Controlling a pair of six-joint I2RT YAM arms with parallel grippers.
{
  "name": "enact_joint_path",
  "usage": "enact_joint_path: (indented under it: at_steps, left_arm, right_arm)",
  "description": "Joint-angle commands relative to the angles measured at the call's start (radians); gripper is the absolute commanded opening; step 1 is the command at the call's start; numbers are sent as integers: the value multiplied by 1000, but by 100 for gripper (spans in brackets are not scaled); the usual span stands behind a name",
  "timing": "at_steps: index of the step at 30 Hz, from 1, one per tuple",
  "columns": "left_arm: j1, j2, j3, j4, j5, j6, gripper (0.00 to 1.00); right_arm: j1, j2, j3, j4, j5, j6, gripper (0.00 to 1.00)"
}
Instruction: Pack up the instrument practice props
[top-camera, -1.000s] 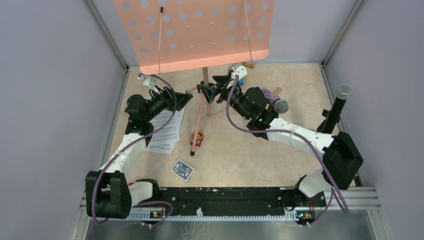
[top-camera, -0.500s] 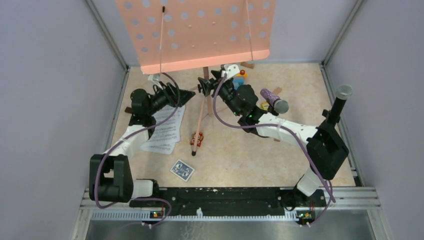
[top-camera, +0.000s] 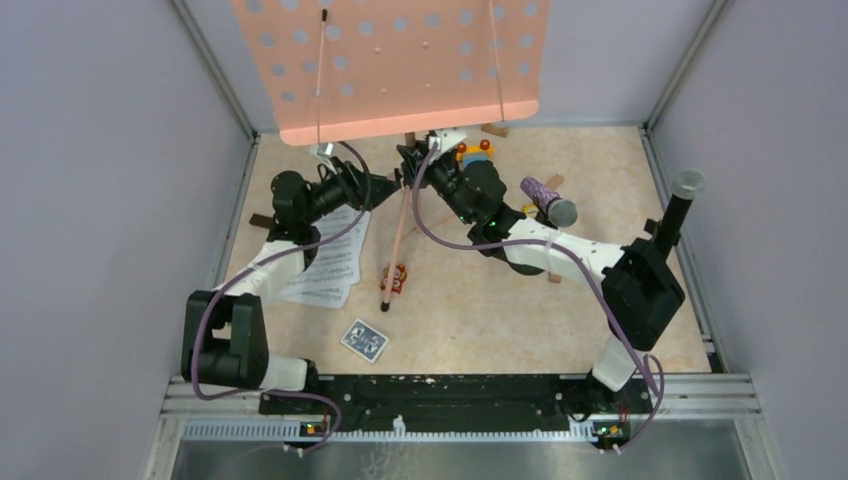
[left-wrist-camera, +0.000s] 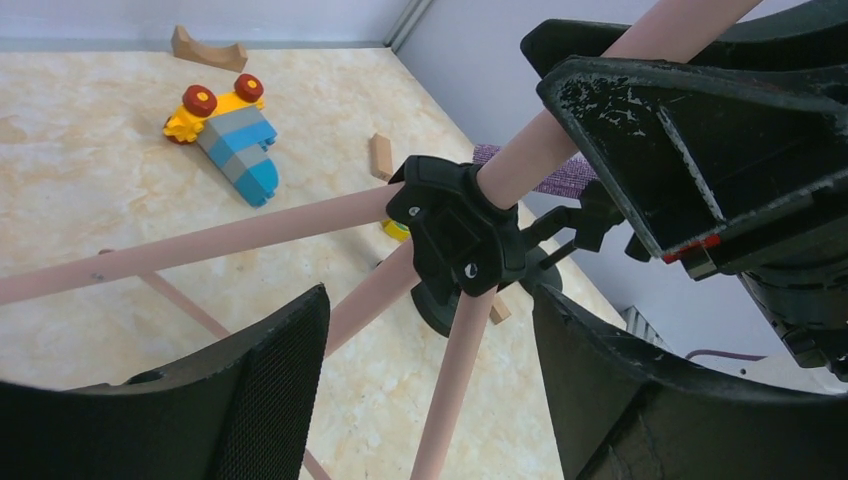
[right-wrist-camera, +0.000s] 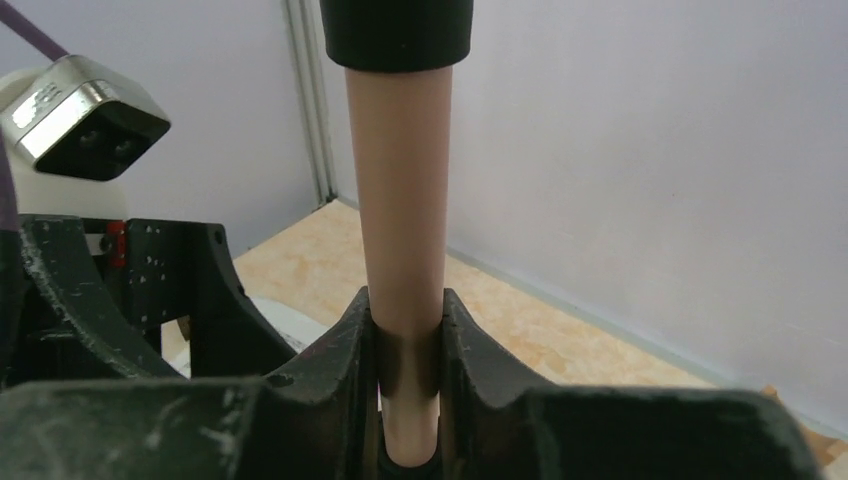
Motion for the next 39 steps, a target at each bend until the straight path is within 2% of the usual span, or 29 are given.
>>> enact_joint_path:
  at_steps: [1, 4, 9, 15, 20, 23, 29, 39]
  left_arm:
    - [-15, 41, 59, 107, 37, -6, 77]
    - [-15, 78, 78, 137, 49, -14, 69]
    - [-14, 149, 113, 211, 101, -45, 47]
    - [-14, 192, 128, 278, 127, -69, 30]
    - [-14, 230, 134, 333, 221, -79, 9]
    - [-15, 240, 129, 387, 306, -17, 0]
    - [-13, 213, 104, 347, 336, 199, 0]
    - [-22, 165, 1, 519, 389, 297, 0]
  right_arm:
    - [-6, -3, 62, 47, -27, 14, 1]
    - [-6, -9, 56, 31, -40, 16, 0]
    - [-5, -25, 35, 32, -49, 16, 0]
    - [-6, -39, 28, 12, -78, 9, 0]
    - [-6, -45, 23, -5, -102, 8, 0]
    - [-6, -52, 7, -10, -109, 5, 0]
    - [-7, -69, -17, -26, -120, -3, 0]
    - [-6, -84, -30, -44, -142, -8, 0]
